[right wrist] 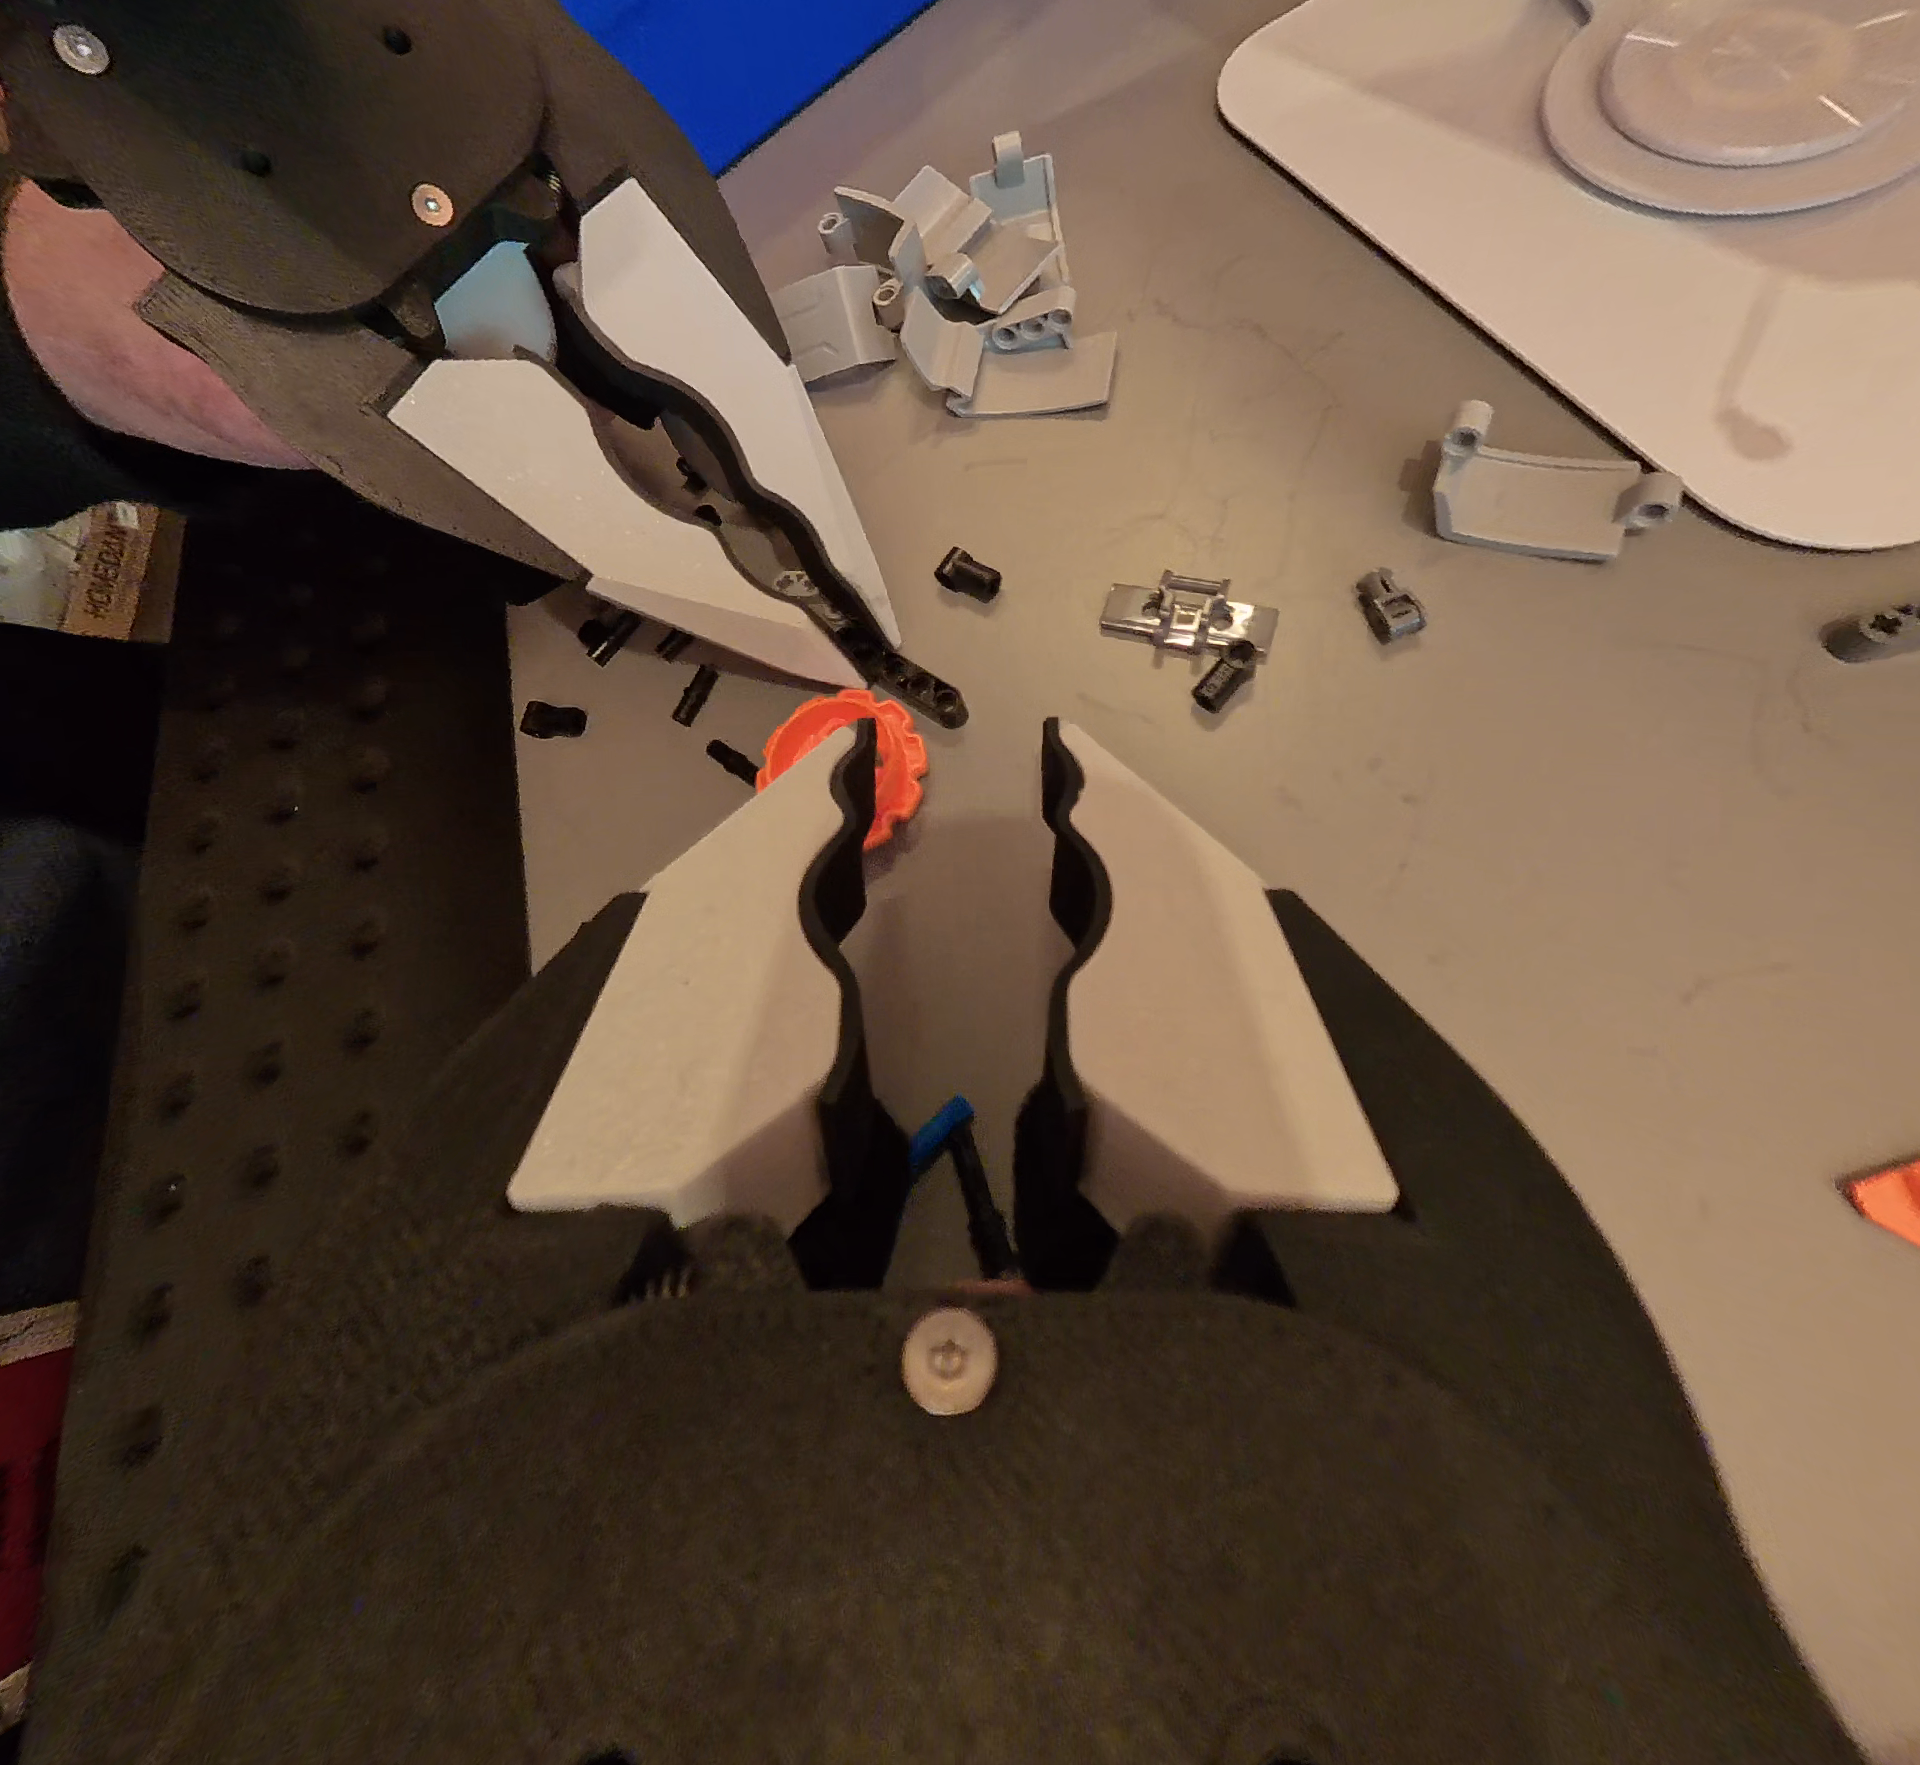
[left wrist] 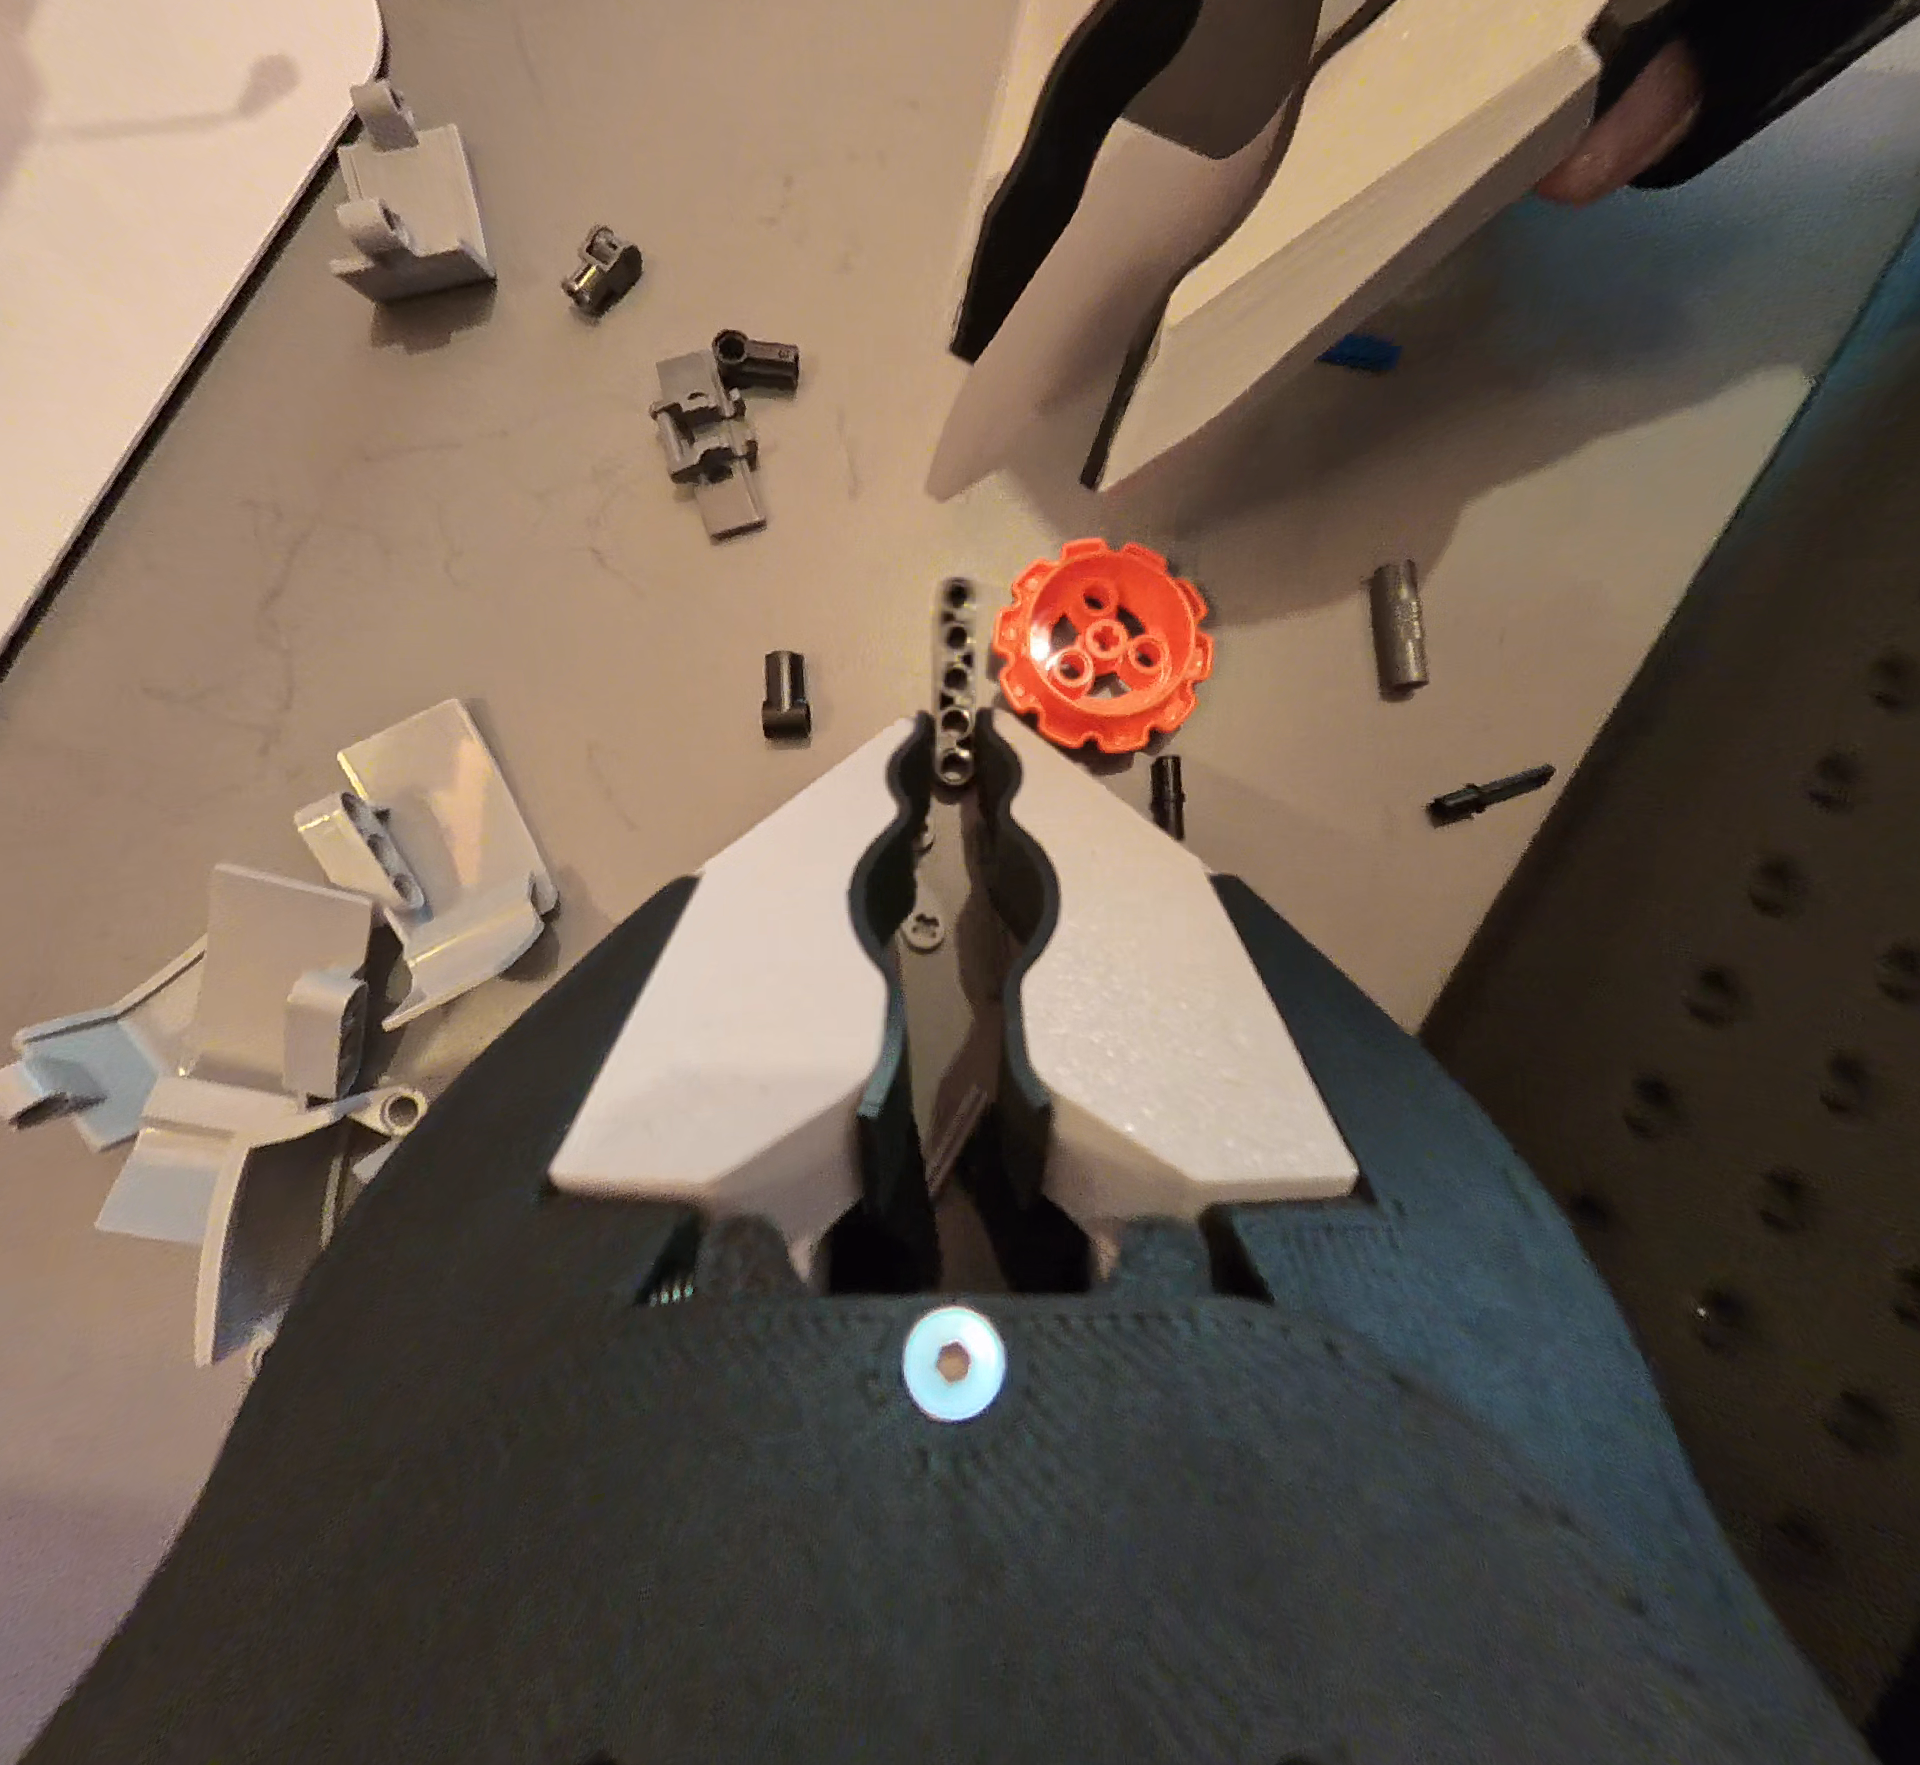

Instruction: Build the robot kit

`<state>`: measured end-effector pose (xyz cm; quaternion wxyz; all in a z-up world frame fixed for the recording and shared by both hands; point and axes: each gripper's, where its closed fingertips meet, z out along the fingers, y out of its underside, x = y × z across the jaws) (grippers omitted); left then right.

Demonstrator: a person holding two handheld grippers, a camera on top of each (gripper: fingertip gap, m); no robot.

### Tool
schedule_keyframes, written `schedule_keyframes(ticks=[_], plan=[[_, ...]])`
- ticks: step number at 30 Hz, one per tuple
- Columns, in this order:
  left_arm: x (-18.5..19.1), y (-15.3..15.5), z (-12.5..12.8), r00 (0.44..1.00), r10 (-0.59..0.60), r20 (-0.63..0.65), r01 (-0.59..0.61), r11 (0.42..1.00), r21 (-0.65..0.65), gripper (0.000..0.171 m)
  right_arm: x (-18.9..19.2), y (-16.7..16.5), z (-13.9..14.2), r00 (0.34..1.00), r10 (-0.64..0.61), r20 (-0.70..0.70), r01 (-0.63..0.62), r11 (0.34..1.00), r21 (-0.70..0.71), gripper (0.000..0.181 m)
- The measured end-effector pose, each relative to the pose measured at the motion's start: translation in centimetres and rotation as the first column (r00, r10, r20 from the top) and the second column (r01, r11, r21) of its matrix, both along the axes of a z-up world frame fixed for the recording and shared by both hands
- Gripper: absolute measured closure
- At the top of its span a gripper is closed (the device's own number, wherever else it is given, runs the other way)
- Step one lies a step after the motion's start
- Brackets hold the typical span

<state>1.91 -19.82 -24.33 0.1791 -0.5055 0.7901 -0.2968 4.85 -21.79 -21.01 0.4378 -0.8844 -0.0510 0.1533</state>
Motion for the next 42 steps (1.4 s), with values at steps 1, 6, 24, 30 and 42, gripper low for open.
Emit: schedule_keyframes(ticks=[1,6,24,30,42], plan=[[0.1,-0.1,0.0,1.0,-0.003,0.005,0.003,1.0,0.003,0.165,0.2,-0.1,0.0,1.0,-0.008,-0.004,0.008,1.0,0.002,0.152],[0.3,0.0,0.2,1.0,0.006,0.022,-0.006,1.0,0.003,0.166,0.7,-0.4,0.4,1.0,-0.018,-0.011,0.018,1.0,0.019,0.152],[0.9,-3.0,6.5,0.956,-0.273,0.111,0.261,0.959,0.11,0.165,-1.5,-1.2,3.5,0.952,0.196,0.235,-0.217,0.974,0.067,0.166],[0.9,-3.8,6.6,0.944,-0.313,0.102,0.301,0.946,0.121,0.165,-1.7,-1.6,3.6,0.951,0.19,0.245,-0.214,0.974,0.076,0.172],[0.8,-4.7,6.6,0.931,-0.349,0.11,0.337,0.935,0.115,0.165,-1.7,-2.5,4.4,0.968,0.159,0.195,-0.184,0.976,0.118,0.177]])
